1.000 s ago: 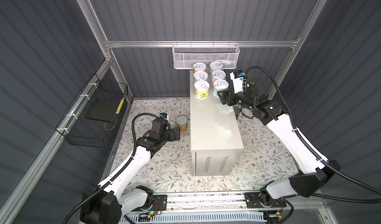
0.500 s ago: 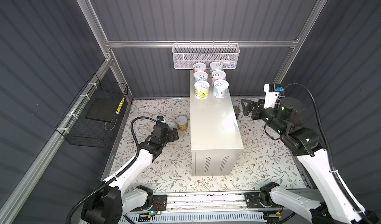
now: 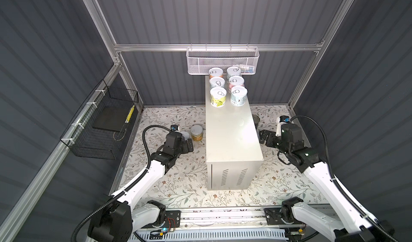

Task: Place and organize the canned foods onto the counter
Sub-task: 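Draw the right gripper back down beside the cabinet toward the floor cans, then lower the left gripper and close it on a white-lidded yellow can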

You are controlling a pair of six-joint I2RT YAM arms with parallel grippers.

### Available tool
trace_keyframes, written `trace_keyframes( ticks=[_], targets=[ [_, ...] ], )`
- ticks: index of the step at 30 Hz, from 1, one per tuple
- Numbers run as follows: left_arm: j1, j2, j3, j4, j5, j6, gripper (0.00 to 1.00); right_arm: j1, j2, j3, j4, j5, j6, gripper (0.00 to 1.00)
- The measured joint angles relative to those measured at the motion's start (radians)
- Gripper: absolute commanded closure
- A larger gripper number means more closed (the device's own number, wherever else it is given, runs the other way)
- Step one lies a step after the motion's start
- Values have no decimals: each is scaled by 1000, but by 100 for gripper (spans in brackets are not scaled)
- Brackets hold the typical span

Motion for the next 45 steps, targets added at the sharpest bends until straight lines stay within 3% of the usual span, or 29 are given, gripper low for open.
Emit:
trace_keyframes(
  ticks=[10, 27, 45],
  targets=[
    [0, 97, -11, 66, -18, 23, 1, -22, 249, -17, 77, -51, -18, 1],
    [44, 444, 117, 181, -88, 38, 2, -61, 183, -27, 121, -110, 2, 1],
    [104, 650, 248, 254, -96, 38, 9, -63, 180, -27, 135, -137, 5, 1]
  ],
)
